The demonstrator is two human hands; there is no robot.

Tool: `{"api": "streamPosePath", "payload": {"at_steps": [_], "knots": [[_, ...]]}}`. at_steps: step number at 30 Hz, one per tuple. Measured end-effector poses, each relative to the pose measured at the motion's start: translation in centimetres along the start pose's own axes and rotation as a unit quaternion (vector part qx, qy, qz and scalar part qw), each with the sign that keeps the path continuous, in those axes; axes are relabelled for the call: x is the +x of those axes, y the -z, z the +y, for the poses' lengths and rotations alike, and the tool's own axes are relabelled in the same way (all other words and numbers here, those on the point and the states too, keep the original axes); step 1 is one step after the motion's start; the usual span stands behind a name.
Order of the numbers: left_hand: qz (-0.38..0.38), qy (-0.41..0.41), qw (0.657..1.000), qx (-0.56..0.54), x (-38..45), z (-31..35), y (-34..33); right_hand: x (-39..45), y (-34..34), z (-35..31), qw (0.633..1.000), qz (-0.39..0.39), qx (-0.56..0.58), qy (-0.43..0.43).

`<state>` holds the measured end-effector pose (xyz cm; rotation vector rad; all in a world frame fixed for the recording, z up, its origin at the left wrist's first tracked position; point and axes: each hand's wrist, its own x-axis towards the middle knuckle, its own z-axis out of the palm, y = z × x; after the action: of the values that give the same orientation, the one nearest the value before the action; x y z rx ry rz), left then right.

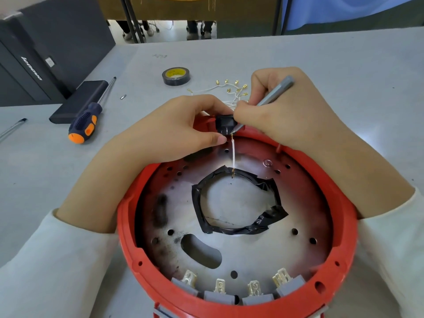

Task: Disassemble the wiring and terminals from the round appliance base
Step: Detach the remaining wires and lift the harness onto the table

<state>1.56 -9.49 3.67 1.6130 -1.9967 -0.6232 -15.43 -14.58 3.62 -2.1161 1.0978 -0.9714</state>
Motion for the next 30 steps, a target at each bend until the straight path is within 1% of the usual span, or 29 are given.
{"api": "streamPosePath", "payload": {"at_steps": [2, 6, 15, 21, 27, 30], "knots": [[0.0, -0.001, 1.0, 0.003, 0.0, 0.0, 0.0, 0.0, -0.1, 0.0, 1.0, -0.008, -0.002, -0.005], [0.001, -0.003, 1.0, 0.005, 0.0, 0.0, 0.0, 0.1, 0.0, 0.1, 1.0, 0.021, 0.008, -0.008], [0.003, -0.001, 1.0, 0.005, 0.1, -0.1, -0.1, 0.8, -0.1, 0.3, 0.999, 0.011, 0.03, -0.031], [0.004, 0.006, 1.0, 0.019, 0.2, 0.0, -0.1, 0.9, -0.2, 0.0, 1.0, 0.015, 0.015, -0.001], [0.008, 0.006, 1.0, 0.014, 0.1, 0.1, -0.3, 1.1, 0.1, -0.1, 0.999, 0.011, 0.046, -0.01], [0.011, 0.007, 1.0, 0.015, 0.2, 0.0, -0.3, 1.1, 0.0, 0.1, 1.0, 0.004, 0.024, 0.002]]}}
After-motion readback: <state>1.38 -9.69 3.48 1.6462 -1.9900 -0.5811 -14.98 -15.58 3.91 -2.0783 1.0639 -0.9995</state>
